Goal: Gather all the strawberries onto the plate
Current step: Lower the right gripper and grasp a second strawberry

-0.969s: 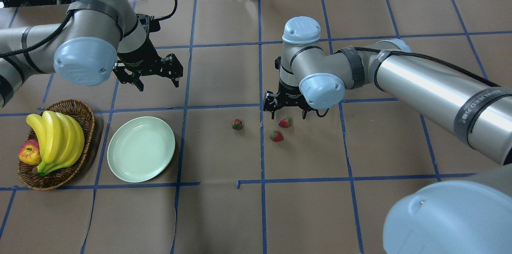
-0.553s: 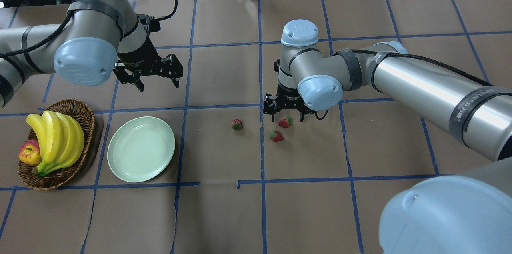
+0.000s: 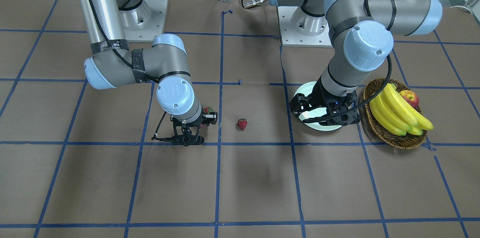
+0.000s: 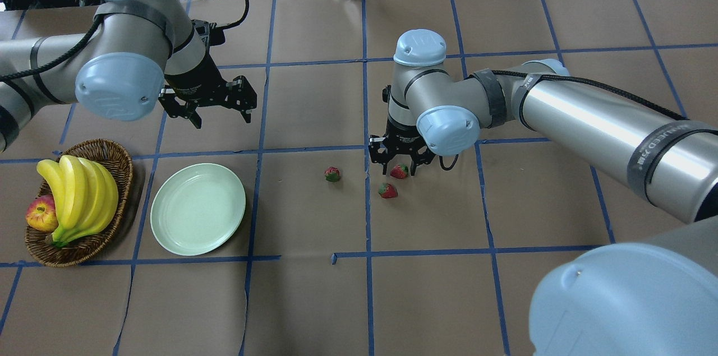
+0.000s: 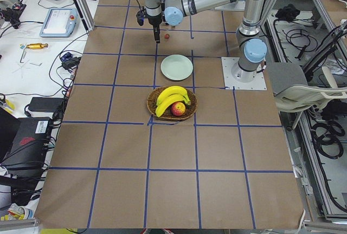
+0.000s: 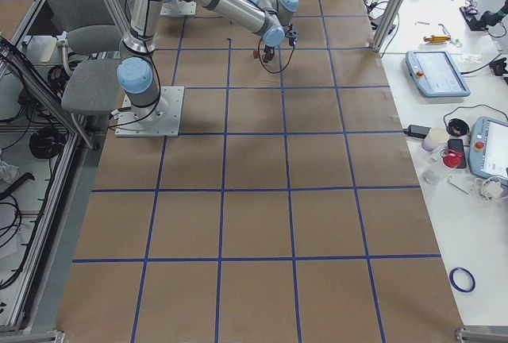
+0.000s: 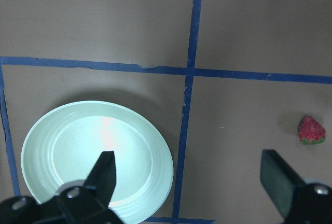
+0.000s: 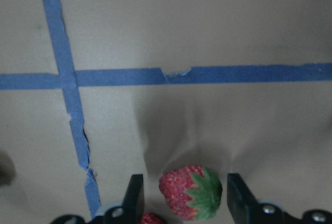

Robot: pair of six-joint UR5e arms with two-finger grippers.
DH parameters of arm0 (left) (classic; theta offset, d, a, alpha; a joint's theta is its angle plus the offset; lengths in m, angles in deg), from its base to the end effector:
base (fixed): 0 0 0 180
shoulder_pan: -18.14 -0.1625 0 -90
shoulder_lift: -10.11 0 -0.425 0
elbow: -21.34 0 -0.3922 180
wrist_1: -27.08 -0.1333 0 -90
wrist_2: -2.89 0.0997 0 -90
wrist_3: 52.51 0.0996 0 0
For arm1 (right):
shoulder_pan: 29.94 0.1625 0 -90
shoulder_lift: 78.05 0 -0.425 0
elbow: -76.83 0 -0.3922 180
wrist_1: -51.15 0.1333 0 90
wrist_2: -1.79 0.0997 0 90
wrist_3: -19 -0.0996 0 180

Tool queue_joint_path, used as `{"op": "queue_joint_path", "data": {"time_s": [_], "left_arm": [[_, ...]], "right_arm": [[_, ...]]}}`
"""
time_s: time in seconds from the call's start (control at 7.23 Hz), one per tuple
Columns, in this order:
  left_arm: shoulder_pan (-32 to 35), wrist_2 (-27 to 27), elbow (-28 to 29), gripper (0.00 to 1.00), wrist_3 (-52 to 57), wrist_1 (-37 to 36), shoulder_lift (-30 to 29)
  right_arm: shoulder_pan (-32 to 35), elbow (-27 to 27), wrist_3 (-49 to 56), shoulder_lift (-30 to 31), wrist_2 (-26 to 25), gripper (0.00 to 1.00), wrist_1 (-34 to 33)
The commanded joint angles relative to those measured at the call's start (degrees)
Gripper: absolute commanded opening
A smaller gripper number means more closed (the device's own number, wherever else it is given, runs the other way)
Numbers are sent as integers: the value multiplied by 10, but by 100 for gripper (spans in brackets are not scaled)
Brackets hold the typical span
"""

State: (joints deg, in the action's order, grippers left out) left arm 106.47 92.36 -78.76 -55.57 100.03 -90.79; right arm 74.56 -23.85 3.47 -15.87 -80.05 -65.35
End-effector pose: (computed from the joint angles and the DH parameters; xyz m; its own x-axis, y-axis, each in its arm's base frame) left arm -0.1185 -0.5428 0.3331 -0.9965 -0.0830 0.0055 -0.0824 0.9942 0.0693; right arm 0.2885 -0.5268 0.1771 -0.9960 0.0423 -0.0781 0.0226 0.9711 0.2375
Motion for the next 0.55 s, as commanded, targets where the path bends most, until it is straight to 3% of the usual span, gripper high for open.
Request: {"op": "queue_joint_path", "data": {"time_s": [0.0,0.14,0.28,0.42], "left_arm": [[0,0,-1,100,2,0,0],[0,0,-1,100,2,0,0],[0,0,-1,100,2,0,0],[0,0,0,100,2,0,0]], "right_arm": [[0,0,7,0,0,27,1],[0,0,9,0,-1,8,1],[-1,3,9,2,-9,0,2],[-1,12,10,7,-12,0,3]]}}
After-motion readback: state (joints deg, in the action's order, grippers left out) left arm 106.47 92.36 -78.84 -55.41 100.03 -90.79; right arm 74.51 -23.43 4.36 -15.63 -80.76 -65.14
